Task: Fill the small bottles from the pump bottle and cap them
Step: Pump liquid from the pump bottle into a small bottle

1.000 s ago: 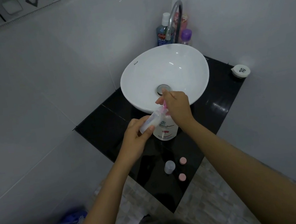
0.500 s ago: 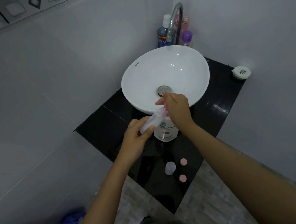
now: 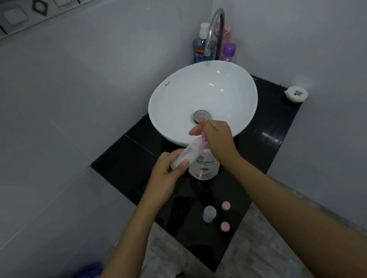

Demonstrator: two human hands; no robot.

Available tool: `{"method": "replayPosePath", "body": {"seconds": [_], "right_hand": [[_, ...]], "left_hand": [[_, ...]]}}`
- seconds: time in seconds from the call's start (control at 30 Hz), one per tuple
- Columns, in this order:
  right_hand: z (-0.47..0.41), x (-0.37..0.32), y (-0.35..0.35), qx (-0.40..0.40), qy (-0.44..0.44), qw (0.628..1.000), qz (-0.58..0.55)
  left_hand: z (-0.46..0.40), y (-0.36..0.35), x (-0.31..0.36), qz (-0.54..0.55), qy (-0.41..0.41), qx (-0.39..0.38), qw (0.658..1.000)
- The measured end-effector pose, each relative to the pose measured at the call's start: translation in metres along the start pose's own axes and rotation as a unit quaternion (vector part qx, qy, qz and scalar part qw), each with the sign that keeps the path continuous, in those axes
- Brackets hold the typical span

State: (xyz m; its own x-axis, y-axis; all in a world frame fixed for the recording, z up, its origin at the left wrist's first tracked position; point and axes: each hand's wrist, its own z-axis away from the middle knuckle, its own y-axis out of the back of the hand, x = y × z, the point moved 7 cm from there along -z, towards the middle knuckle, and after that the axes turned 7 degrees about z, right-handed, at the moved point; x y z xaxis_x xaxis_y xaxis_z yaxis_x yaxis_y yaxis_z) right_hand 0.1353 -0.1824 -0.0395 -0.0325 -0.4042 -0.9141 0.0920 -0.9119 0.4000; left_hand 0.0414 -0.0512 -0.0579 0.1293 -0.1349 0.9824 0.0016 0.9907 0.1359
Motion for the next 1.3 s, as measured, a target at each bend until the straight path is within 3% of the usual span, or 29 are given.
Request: {"method": "replayPosePath", "body": {"seconds": [1.3], "right_hand": [[0.001, -0.002, 0.003, 0.028, 0.0, 1.0, -0.01]], "left_hand": [[0.001, 0.001, 0.006, 0.031, 0.004, -0.011, 0.999]]}}
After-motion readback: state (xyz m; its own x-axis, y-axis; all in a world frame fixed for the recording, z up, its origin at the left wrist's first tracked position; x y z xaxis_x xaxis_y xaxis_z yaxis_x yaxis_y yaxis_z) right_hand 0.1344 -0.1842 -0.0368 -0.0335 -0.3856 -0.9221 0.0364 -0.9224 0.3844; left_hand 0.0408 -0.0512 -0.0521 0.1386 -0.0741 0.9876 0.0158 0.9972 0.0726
